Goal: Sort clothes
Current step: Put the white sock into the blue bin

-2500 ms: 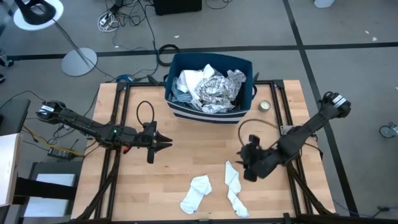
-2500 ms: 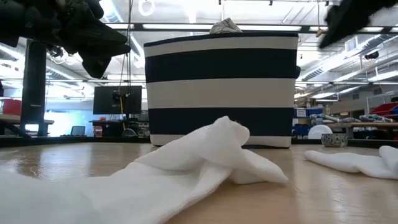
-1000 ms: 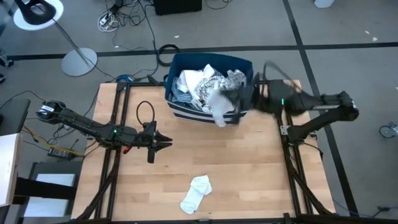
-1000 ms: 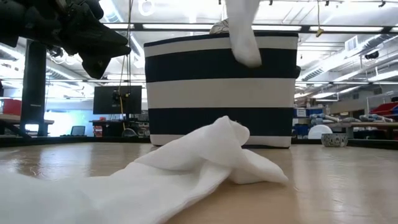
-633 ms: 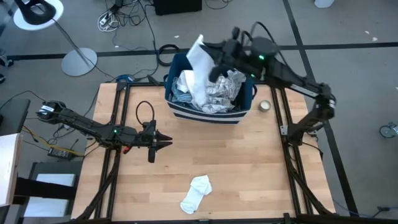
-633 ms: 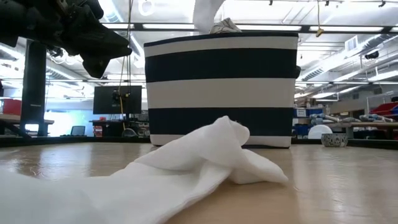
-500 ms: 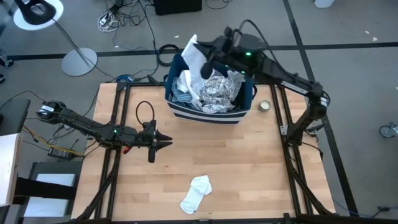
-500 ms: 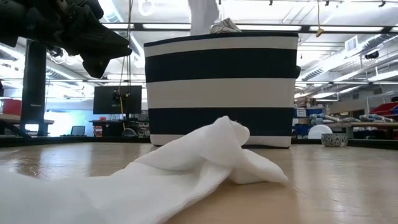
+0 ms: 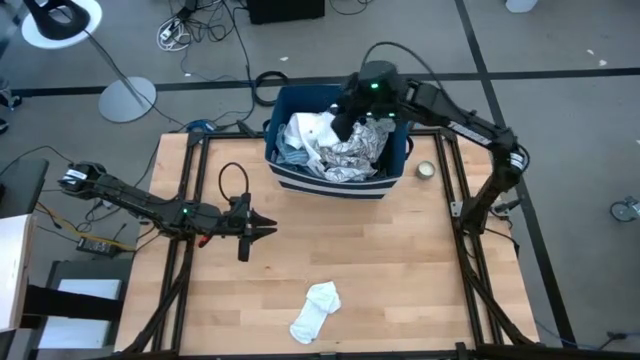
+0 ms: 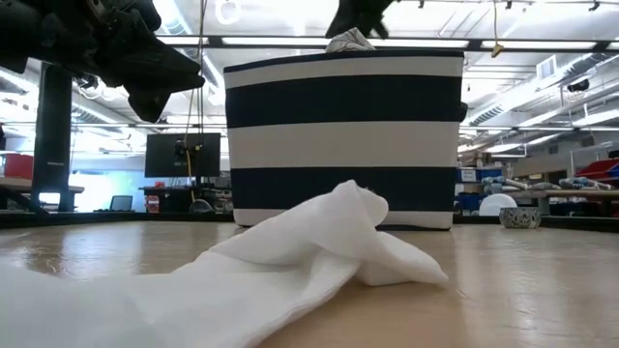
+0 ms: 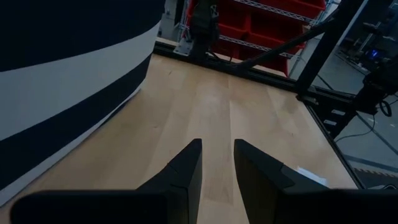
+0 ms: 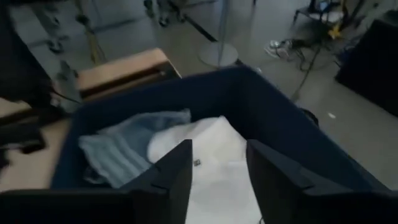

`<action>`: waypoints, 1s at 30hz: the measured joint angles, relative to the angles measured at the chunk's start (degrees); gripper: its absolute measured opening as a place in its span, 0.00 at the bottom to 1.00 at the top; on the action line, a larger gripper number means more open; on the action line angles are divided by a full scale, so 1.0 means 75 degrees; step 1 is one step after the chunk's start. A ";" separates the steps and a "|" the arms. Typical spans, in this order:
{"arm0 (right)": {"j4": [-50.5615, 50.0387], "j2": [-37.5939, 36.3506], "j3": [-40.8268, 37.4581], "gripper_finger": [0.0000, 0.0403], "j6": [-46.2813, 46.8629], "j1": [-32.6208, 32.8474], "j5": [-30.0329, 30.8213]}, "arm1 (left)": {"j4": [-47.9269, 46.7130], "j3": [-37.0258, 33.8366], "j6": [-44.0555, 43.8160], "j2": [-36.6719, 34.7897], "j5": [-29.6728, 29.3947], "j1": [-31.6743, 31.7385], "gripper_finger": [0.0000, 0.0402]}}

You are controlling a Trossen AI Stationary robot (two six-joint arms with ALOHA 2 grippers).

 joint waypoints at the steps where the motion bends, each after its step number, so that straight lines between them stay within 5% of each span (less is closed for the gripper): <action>1: -0.0027 -0.0147 0.0000 0.37 0.0016 0.0017 -0.0080 | 0.0000 0.0000 0.0000 -0.0002 0.0002 0.0000 0.25; 7: -0.1224 -0.0933 0.0006 0.46 0.0171 0.0611 -0.1008 | 0.0031 0.0005 -0.0170 0.0087 -0.0002 0.0000 0.25; 14: -0.2122 -0.1466 -0.1099 0.45 0.0284 0.2725 -0.0957 | 0.0217 0.0009 -0.0198 0.0683 -0.0257 0.0017 0.25; 22: 0.0686 -0.1471 -0.3998 0.44 0.0705 0.5129 0.0614 | 0.0776 0.0012 -0.0154 0.0898 -0.0186 0.0017 0.25; 30: 0.3743 -0.0875 -0.6193 0.44 0.1004 0.5919 0.1034 | 0.0771 0.0006 -0.0169 0.0901 -0.0103 0.0017 0.25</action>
